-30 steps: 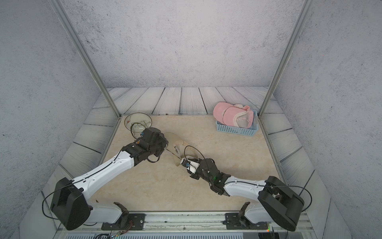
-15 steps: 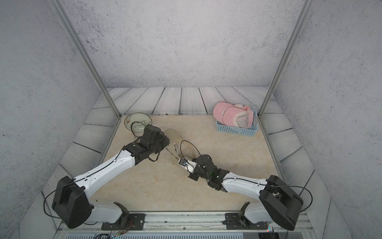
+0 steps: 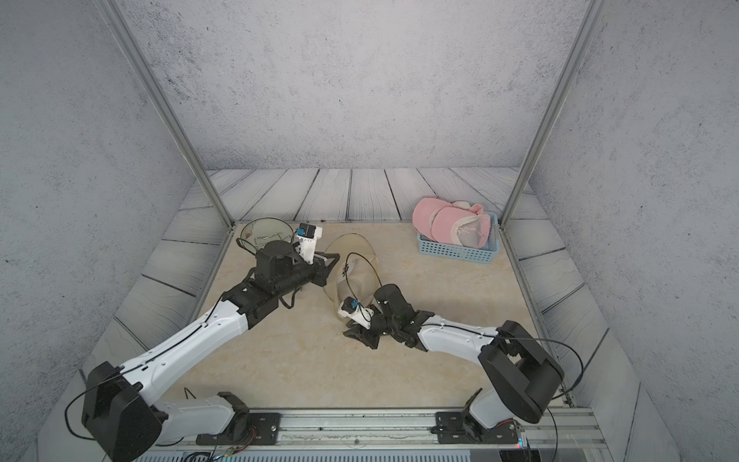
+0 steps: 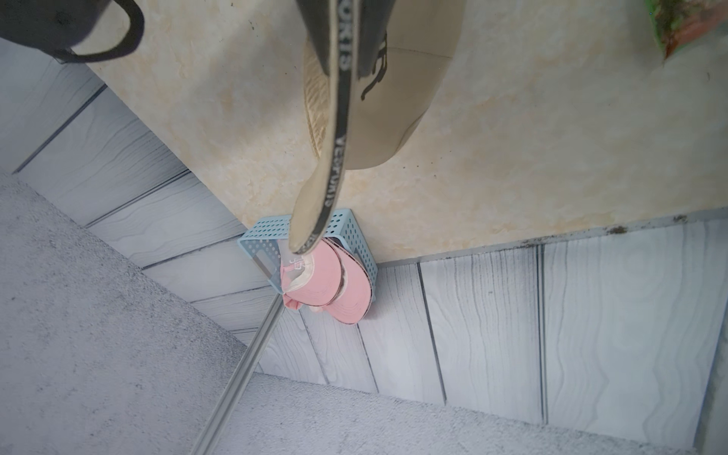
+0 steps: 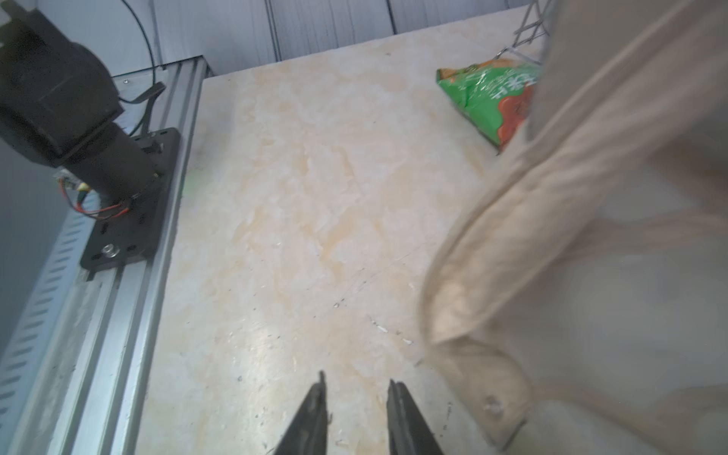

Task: Turn the baseball cap inside out
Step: Turn over the baseball cap.

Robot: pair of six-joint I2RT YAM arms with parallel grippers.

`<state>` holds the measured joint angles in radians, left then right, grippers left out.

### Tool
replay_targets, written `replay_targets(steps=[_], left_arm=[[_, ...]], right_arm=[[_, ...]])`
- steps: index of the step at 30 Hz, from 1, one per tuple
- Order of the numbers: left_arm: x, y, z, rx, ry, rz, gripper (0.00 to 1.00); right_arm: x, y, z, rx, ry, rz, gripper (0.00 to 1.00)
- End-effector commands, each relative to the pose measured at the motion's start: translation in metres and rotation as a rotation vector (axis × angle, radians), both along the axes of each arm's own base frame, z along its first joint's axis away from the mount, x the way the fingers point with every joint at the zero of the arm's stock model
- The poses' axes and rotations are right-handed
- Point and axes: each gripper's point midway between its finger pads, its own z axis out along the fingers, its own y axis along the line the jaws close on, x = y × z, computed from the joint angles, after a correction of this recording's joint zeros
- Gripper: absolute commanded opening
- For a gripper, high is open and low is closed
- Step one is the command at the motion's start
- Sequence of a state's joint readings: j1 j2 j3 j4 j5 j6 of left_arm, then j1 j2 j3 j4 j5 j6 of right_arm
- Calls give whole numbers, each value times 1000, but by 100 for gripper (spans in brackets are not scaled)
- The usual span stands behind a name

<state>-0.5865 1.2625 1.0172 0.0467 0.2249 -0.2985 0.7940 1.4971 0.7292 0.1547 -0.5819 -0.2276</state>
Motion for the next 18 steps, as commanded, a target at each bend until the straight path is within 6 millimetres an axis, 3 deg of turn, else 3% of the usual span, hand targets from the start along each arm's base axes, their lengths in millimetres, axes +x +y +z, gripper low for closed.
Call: replay_targets(steps=[1,5,10,13,18], left_arm=[[-10,-7,33,-38,-133,-92,0],[-10,-5,30,-42,-111,-80,0],[-3,3,16,-57,-26,-5,0],[-1,3,8,-101,41,24,0],[-11,-13,3,-149,90,-81,0]], right_arm=[[-16,-2,-6,-8,111,51,38],[-3,-10,3,9,38,-30,46],[20,-26,30,39,-120,-180,51],[34,-34,43,50,-175,-278,51],[55,-38,67,132,-221,-412,44]])
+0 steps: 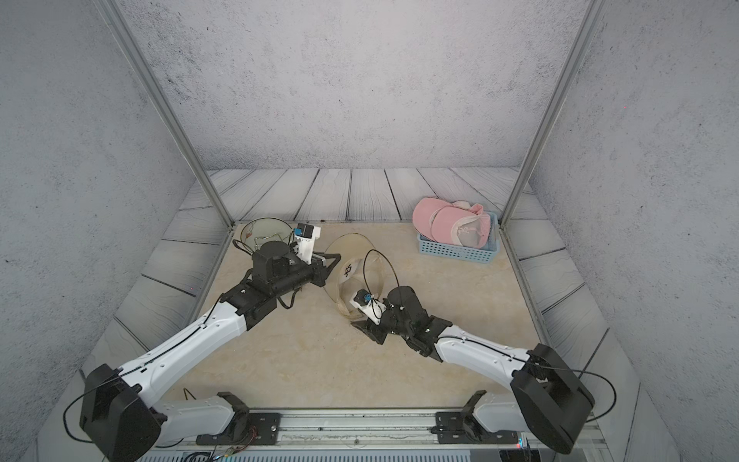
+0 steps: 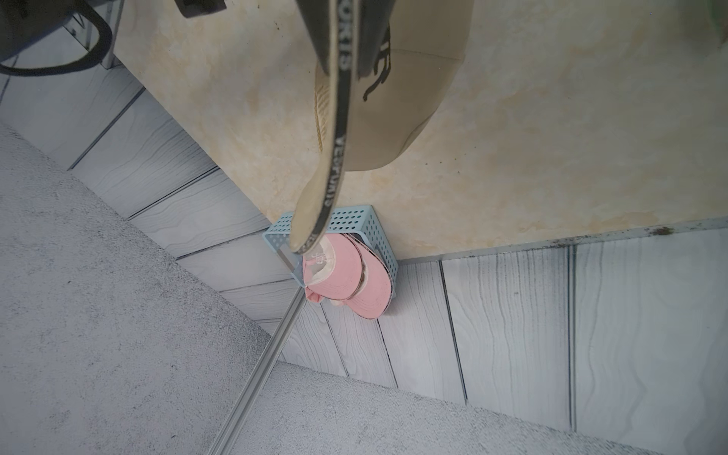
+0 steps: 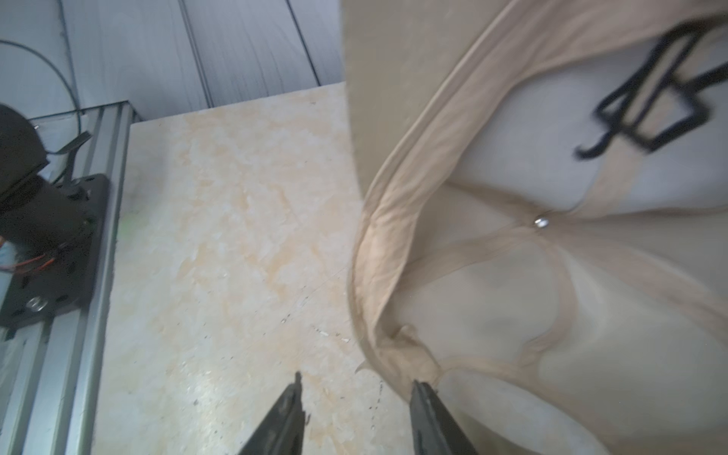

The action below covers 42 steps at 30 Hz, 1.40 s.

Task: Turn the baseball cap inside out
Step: Turn over the baseball cap.

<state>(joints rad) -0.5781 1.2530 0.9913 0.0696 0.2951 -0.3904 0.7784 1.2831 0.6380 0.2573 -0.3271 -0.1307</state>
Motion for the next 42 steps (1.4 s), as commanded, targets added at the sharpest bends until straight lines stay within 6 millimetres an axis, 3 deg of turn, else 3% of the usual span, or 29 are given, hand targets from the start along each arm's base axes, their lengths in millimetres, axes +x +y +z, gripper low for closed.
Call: replay_targets(steps=[1,7,13,19,26,35,39,42], left_arm=[[-5,-10,3,-70,33,-57,0],[-15,-14,-15,-80,94,-97,0],[-28,-35,-15,-198,174,-232,0],[-32,-50,-6,-315,251,-310,0],[-32,-52,3,-360,268,-319,0],[-37,-53,2,-351,302,-339,0],[-40,-54,3,-327,298,-361,0],[-34,-48,-7,-261,294,-297,0]], right_arm=[[25,-9,21,71,-53,-159,41],[45,-14,43,147,-93,-274,26],[61,-11,55,240,-132,-338,16],[81,-12,41,231,-118,-437,13],[96,-32,20,162,-126,-579,12],[116,-85,7,86,-157,-906,8],[115,-83,-4,36,-127,-890,7],[105,-67,0,69,-114,-769,8]])
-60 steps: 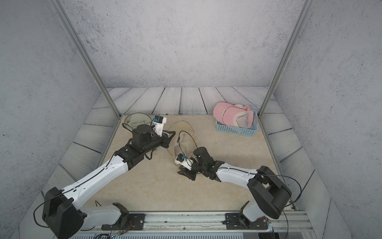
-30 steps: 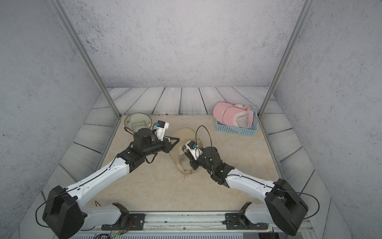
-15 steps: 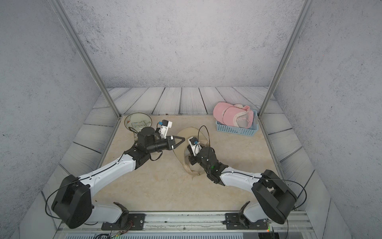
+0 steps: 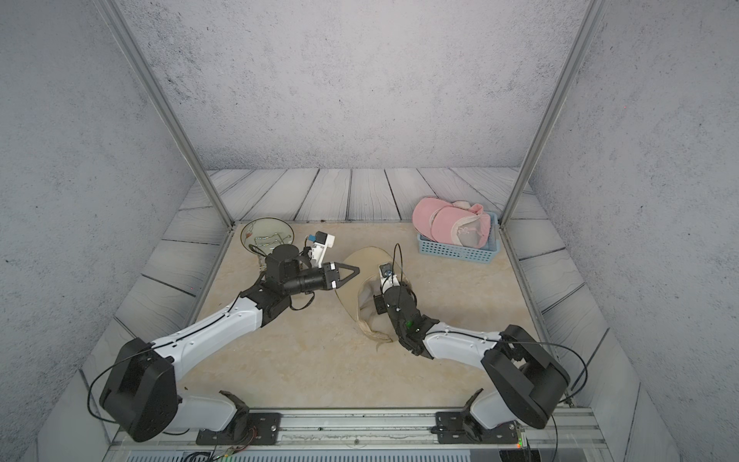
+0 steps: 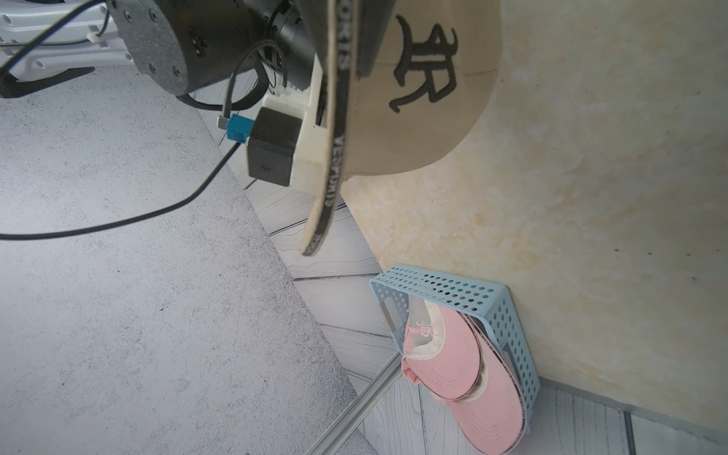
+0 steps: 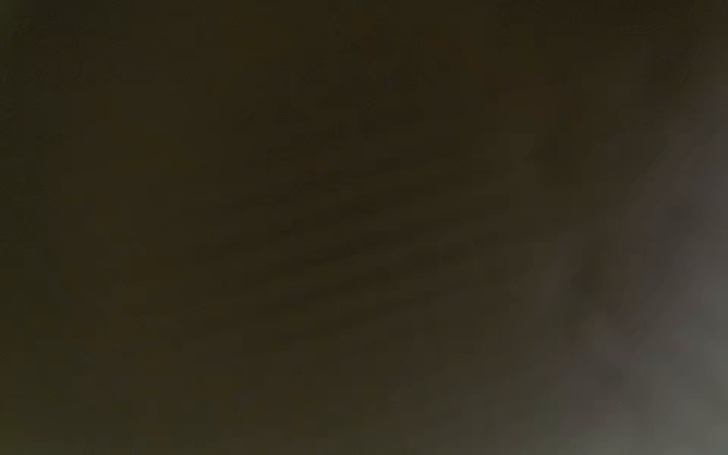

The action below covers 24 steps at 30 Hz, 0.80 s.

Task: Turn the baseball cap inside out
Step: Turn over the baseball cap.

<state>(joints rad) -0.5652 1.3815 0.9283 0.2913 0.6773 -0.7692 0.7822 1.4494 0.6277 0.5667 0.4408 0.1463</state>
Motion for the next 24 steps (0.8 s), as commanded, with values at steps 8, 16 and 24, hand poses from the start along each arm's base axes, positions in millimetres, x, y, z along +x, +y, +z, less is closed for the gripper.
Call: replay_targets(steps=[8,16,24], left_arm=[[-3,-3,22,25,-101,-31,0],[12,7,29,12,-116,20,0],[17,20,47,7,-156,56,0]], right_arm=[[-74,88,3,84,133,678,11],[-103,106,-22,120,283,854,10],[-81,72,-71,-95,471,601,10]])
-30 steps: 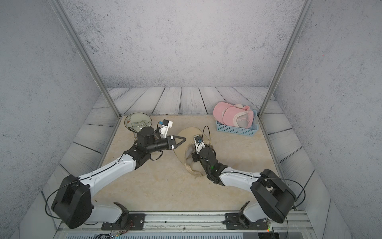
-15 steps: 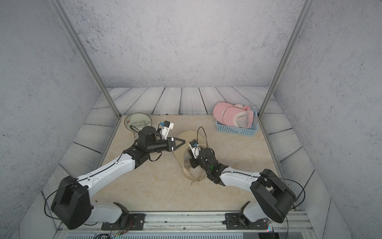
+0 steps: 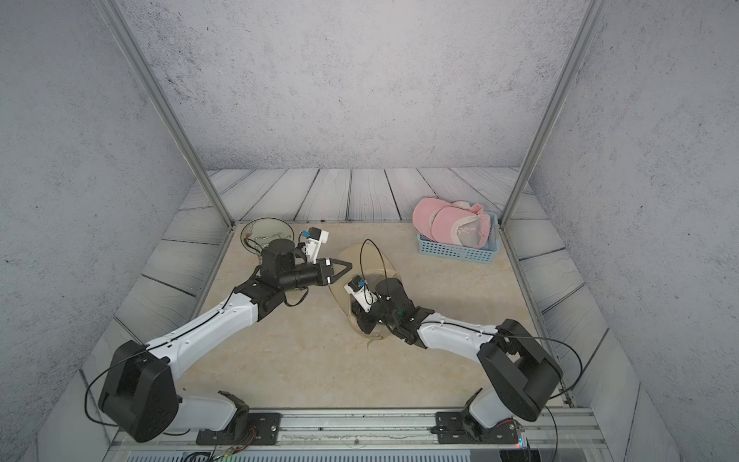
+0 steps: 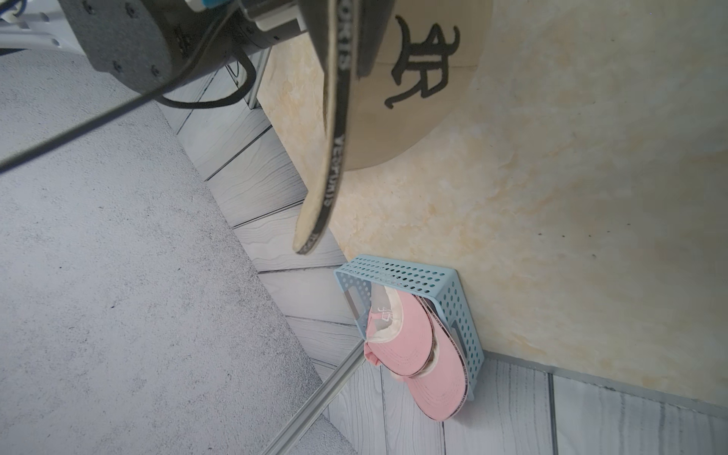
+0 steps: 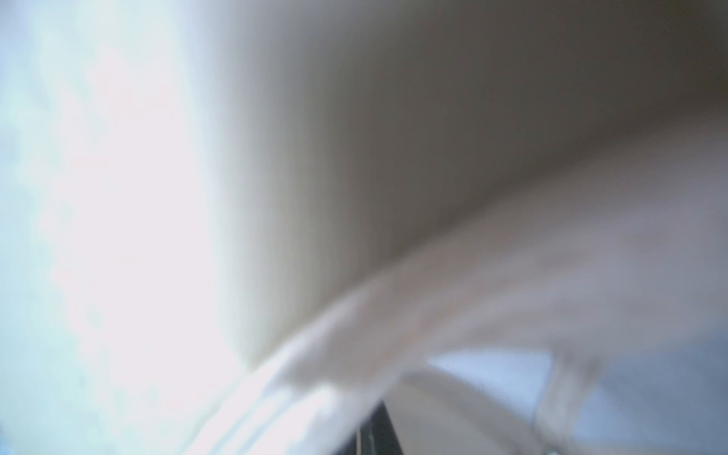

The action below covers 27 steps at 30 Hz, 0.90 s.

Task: Turn the baseball cap inside out
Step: Turn over the baseball cap.

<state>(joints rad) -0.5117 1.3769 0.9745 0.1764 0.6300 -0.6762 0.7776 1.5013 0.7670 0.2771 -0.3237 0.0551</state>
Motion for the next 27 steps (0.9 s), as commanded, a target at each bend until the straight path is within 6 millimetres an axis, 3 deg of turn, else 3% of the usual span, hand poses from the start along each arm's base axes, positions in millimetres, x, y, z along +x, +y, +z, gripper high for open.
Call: replay_targets(steps=[1,5,7,13,17,21,27], left_arm=[[-5,0,50,-63,-126,-25,0],[-10,1,50,-54,-129,-34,0],[-13,0,51,-63,-124,-52,0],[-17,1,54,-67,-129,-62,0],[-11,5,44,-23,-121,-22,0],[-10,2,32,-10,-104,-38,0],[-9,-7,24,-38,-74,-86,0]], right_arm=[[7,-35,-49,-234,96,-149,10],[40,-77,-53,-376,34,-437,10],[48,-90,-56,-423,9,-510,11],[55,-103,-59,-477,3,-584,11],[53,-88,-38,-374,-31,-521,11],[32,-54,-2,-172,-48,-324,17],[8,-29,39,21,-62,-161,23]])
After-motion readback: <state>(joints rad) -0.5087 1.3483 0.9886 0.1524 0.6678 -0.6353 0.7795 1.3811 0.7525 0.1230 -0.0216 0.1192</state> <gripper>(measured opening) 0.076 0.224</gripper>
